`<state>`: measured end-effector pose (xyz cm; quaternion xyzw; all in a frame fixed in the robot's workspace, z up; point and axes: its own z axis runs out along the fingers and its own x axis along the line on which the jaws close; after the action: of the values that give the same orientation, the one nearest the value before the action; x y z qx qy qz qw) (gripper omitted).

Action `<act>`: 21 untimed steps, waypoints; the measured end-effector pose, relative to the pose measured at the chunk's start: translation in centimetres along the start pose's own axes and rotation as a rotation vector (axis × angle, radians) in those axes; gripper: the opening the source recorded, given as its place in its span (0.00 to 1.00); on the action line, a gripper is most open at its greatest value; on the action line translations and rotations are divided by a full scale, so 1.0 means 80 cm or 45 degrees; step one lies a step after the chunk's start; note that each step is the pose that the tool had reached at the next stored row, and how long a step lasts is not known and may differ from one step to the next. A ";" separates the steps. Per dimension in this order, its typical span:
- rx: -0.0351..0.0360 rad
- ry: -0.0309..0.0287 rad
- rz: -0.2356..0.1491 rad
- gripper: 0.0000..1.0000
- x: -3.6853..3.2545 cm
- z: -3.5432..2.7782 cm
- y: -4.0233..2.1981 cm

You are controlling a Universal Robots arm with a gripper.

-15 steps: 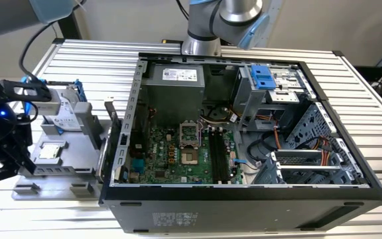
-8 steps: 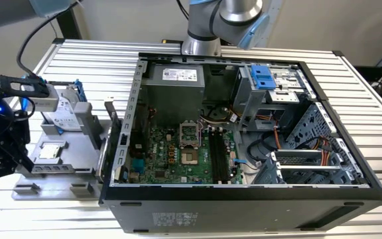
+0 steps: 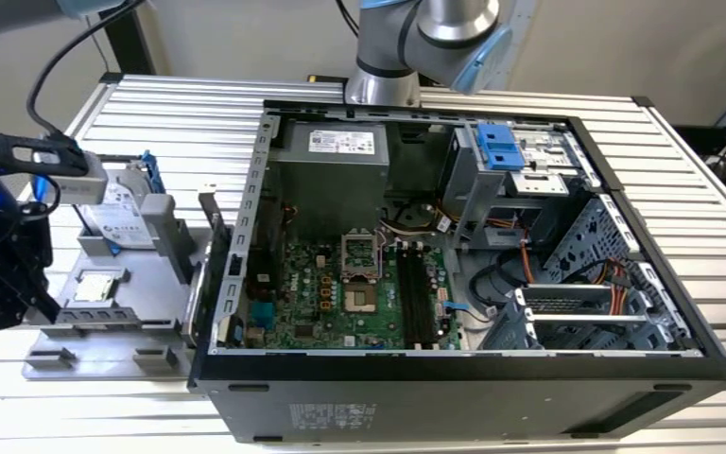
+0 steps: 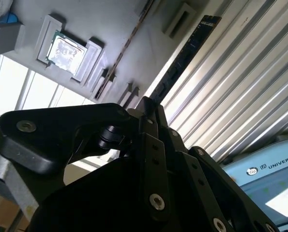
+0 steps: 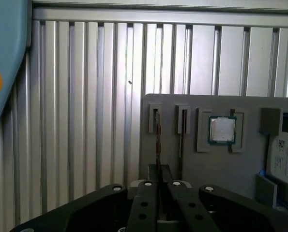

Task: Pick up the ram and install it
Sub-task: 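Pick up the ram and move it above insertion slot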

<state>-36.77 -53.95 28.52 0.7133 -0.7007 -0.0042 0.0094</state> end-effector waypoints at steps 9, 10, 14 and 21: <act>0.0001 0.0000 0.000 0.00 0.0001 -0.0117 0.0002; 0.0000 0.0000 0.000 0.00 0.0001 -0.0130 0.0003; 0.0001 0.0000 0.000 0.00 0.0001 -0.0181 0.0004; 0.0000 0.0000 0.000 0.00 0.0002 -0.0274 0.0006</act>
<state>-36.77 -53.95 30.71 0.7133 -0.7008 -0.0042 0.0094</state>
